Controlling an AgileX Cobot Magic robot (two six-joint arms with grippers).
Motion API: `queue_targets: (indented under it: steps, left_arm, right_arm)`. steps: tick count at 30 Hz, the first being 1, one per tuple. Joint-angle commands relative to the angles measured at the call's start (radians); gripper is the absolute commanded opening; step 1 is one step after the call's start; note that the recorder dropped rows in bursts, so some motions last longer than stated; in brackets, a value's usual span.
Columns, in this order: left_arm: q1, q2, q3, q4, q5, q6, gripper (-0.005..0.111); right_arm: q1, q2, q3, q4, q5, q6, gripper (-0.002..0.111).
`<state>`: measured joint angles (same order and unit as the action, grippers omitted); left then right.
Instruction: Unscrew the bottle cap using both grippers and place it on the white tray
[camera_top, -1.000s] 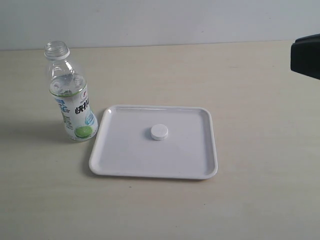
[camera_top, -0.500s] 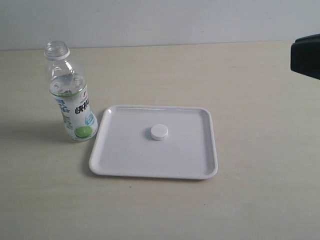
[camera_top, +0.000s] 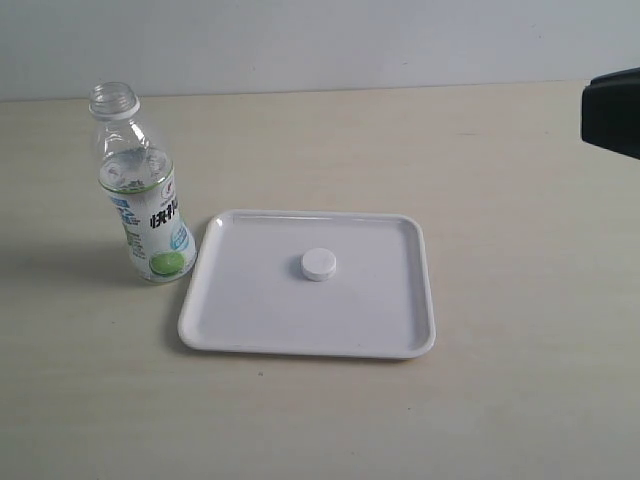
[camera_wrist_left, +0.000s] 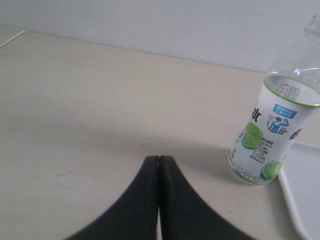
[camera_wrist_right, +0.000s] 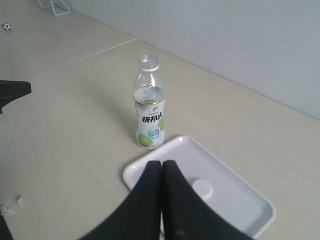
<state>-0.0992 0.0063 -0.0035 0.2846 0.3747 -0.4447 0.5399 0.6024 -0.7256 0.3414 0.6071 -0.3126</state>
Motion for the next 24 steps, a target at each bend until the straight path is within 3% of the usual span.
queue_targets:
  steps: [1, 7, 18, 24]
  left_arm:
    - [-0.002, -0.006, 0.004, -0.007, 0.003, -0.004, 0.0]
    - [-0.002, -0.006, 0.004, -0.007, 0.003, -0.004, 0.0]
    - [-0.002, -0.006, 0.004, -0.005, 0.003, -0.004, 0.0]
    - [-0.002, -0.006, 0.004, -0.005, 0.003, -0.004, 0.0]
  right_arm:
    - [-0.004, -0.008, 0.001, -0.005, -0.016, -0.001, 0.0]
    - [-0.026, -0.026, 0.035, -0.048, -0.069, -0.004, 0.0]
    - [-0.477, -0.355, 0.371, -0.062, -0.239, -0.007, 0.0]
    - [-0.54, -0.441, 0.48, -0.147, -0.236, -0.007, 0.0]
